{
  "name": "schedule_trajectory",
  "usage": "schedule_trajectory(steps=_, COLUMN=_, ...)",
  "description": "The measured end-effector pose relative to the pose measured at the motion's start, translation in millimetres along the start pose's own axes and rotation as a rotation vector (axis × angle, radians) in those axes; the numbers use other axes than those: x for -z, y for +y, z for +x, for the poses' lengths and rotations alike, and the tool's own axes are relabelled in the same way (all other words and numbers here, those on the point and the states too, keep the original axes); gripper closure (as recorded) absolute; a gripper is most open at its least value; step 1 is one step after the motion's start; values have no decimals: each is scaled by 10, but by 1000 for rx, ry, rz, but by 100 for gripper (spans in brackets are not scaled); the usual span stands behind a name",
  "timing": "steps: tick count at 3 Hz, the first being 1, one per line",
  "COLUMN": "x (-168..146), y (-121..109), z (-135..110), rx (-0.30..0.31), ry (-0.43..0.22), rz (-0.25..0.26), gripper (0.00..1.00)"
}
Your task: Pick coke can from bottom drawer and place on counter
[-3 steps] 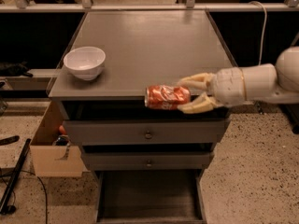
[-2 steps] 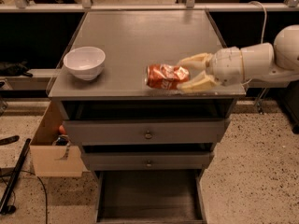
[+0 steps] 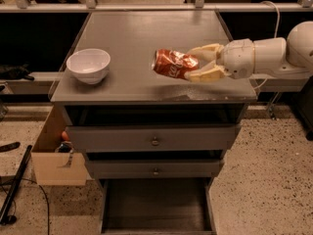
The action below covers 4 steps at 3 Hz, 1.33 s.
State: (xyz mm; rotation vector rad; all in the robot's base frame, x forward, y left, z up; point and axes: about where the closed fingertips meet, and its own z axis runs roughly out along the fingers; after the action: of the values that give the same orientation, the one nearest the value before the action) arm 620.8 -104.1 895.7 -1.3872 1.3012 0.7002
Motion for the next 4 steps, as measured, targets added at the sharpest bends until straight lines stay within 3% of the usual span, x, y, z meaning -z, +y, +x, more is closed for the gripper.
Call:
schedule_trajectory(steps=1, x=3, y=53, z=39, rx=13, ry=20, rz=13, gripper=100)
schedule_trajectory(steps=2, x=124, y=222, z=-7, rx=51, ry=13, rz=103, gripper=100)
schedule_trajectory(steps=3, x=311, y=569, z=324, rx=20, ry=22, rz=250, gripper=100)
schedule_trajectory(steps=4, x=302, y=564, z=340, rx=14, ry=28, rz=241, gripper=100)
